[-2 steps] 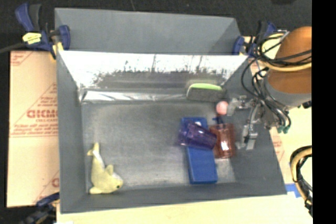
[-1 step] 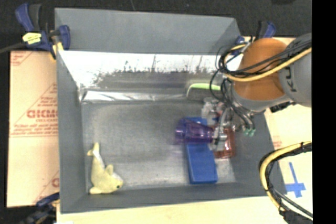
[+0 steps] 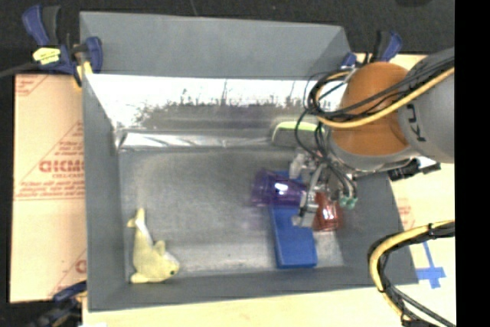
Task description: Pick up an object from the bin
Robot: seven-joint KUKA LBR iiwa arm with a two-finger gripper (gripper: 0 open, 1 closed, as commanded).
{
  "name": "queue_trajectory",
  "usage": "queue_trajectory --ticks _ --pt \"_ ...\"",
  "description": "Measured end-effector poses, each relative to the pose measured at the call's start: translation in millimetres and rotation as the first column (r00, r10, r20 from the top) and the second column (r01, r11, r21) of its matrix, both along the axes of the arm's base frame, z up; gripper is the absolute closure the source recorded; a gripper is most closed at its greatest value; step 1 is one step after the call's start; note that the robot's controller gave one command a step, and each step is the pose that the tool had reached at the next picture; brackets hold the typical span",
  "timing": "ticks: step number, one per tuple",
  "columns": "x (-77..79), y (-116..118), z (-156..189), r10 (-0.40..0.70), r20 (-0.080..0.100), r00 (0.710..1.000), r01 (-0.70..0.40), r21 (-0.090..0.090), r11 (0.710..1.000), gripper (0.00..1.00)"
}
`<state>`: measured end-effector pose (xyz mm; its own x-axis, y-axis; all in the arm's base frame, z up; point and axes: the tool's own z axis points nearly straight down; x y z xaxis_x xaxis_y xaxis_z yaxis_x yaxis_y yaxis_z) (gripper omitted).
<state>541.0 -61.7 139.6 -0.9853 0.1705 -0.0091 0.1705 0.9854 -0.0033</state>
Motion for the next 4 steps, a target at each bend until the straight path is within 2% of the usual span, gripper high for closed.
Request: queue_trajectory --ticks 1,2,3,4 --pt "6.2 2 -27 0.156 0.013 0.988 -0.156 -0.003 0.988 0.0" --pt "5.2 1 -56 0.125 0.008 0.992 -0.125 0.0 0.992 0.0" --pt "21.9 4 -61 0.241 0.018 0.97 -0.241 -0.007 0.97 1.0" --pt "21.9 4 -61 0.243 0.018 0.97 -0.243 -0.007 0.97 1.0"
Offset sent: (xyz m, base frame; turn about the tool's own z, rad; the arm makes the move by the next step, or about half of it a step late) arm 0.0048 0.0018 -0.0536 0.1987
